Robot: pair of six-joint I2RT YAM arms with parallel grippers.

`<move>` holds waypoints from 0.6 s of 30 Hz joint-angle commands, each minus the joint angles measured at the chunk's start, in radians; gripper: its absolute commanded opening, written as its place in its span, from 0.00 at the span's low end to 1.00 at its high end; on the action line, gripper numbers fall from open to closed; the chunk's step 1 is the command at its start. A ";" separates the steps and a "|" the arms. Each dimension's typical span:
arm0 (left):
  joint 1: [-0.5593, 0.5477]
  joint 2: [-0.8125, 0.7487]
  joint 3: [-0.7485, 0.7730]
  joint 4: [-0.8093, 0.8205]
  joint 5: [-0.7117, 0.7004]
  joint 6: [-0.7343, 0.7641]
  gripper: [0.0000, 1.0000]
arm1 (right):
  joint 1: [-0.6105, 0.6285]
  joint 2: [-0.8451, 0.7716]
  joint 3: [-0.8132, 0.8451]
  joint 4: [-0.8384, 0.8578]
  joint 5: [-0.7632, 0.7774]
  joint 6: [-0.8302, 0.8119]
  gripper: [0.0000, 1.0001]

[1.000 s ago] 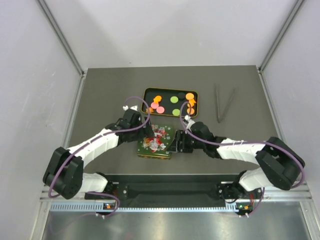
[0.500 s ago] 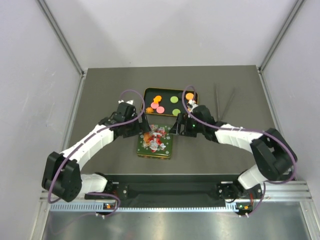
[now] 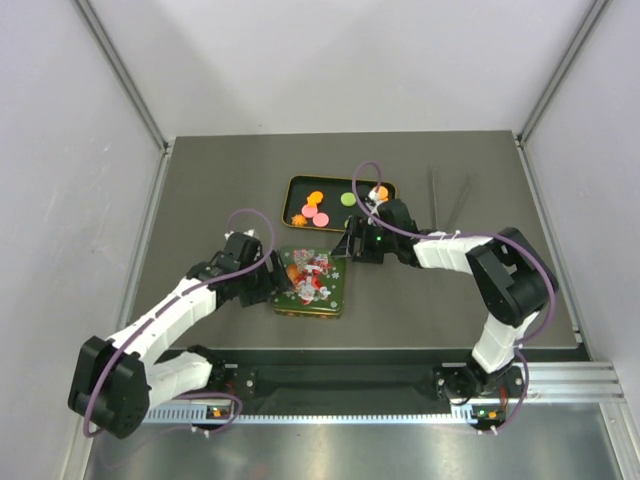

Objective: Pack the cookies

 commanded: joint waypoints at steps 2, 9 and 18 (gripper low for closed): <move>0.002 -0.051 -0.059 0.021 0.039 -0.088 0.82 | -0.004 0.022 0.011 0.062 -0.013 -0.008 0.78; 0.002 -0.026 -0.132 0.060 0.058 -0.136 0.56 | -0.004 0.016 -0.010 0.085 -0.016 0.006 0.74; 0.002 0.060 -0.165 0.087 0.073 -0.142 0.21 | -0.001 0.032 -0.044 0.121 -0.019 0.034 0.71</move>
